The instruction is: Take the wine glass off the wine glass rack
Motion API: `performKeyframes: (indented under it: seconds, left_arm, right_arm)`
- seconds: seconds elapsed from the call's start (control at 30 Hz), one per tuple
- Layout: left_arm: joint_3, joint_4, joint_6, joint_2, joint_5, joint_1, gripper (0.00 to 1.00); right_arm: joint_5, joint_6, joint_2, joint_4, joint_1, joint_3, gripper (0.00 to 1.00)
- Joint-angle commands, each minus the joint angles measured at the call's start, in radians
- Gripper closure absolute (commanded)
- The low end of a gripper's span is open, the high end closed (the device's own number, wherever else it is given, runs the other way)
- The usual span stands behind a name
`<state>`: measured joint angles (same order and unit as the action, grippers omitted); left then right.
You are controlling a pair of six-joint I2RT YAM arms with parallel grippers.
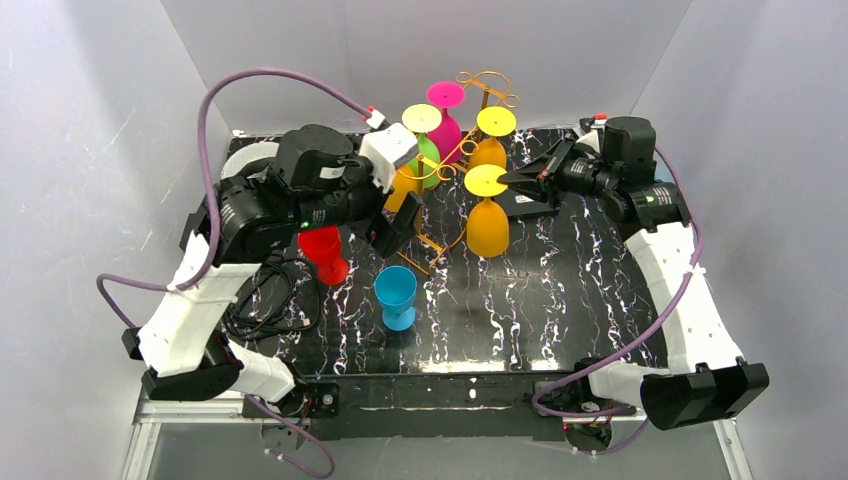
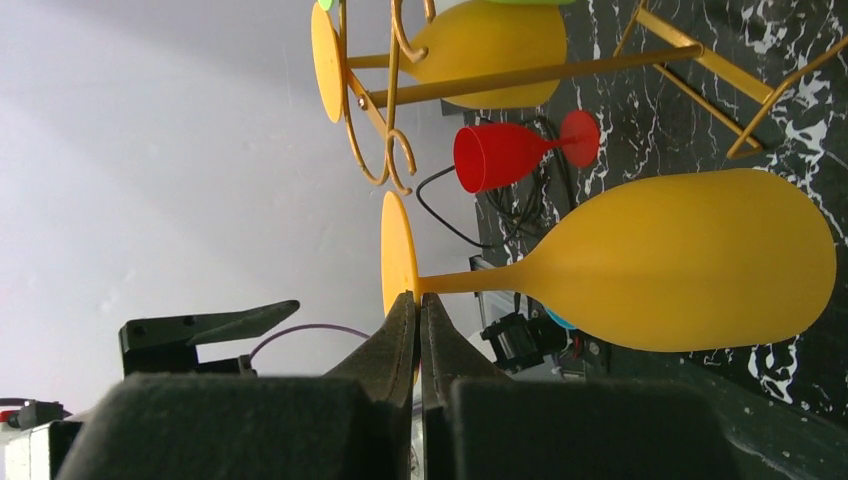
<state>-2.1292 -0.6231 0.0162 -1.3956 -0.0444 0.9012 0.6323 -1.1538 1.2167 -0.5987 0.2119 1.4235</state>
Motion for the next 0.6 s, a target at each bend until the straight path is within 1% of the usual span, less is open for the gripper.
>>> performKeyframes:
  seconds: [0.0, 0.1, 0.27, 0.57]
  left_arm:
    - [0.071, 0.060, 0.098, 0.022, 0.202, -0.001, 0.08]
    - [0.132, 0.112, 0.155, 0.041, 0.256, 0.007, 0.09]
    - [0.148, 0.133, 0.206, 0.034, 0.314, 0.014, 0.09]
    - [0.179, 0.182, 0.347, 0.019, 0.297, 0.050, 0.09]
  right_arm:
    - [0.031, -0.030, -0.045, -0.059, 0.003, 0.041, 0.99]
    - [0.034, -0.032, -0.051, -0.121, 0.003, 0.072, 0.99]
    - [0.066, -0.060, -0.061, -0.182, 0.003, 0.092, 0.99]
    - [0.120, -0.079, -0.058, -0.301, 0.004, 0.160, 0.99]
